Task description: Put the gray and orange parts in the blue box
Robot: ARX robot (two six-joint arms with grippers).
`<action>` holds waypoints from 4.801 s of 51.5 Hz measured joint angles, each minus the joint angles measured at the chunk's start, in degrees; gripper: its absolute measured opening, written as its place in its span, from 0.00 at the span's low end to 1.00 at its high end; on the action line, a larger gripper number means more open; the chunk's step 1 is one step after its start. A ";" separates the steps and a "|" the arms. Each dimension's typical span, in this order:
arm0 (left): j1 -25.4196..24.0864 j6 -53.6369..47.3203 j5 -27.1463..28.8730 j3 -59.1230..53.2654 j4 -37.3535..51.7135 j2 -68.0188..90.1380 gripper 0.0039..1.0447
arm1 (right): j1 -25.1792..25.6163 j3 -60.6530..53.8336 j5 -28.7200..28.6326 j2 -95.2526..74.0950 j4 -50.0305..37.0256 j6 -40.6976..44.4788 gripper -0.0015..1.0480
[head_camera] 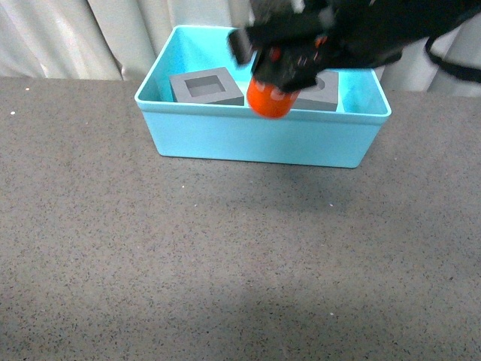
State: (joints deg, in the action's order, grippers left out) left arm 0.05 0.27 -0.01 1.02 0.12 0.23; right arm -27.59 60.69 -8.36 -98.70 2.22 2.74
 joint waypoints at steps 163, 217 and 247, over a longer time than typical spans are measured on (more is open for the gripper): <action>0.00 0.00 0.00 0.00 -0.02 0.00 0.94 | 18.56 -45.55 17.31 27.15 -58.05 -3.34 0.48; 0.00 0.00 0.00 0.00 -0.04 -0.02 0.94 | 27.45 -60.41 8.46 69.24 -31.34 -2.75 0.01; 0.00 0.00 0.00 0.00 -0.07 -0.02 0.94 | 27.45 -60.43 8.41 85.15 -15.98 -2.75 0.01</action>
State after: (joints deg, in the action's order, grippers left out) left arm 0.05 0.27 -0.01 1.02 0.05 0.21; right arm -0.14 0.25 0.05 -13.54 -13.76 -0.01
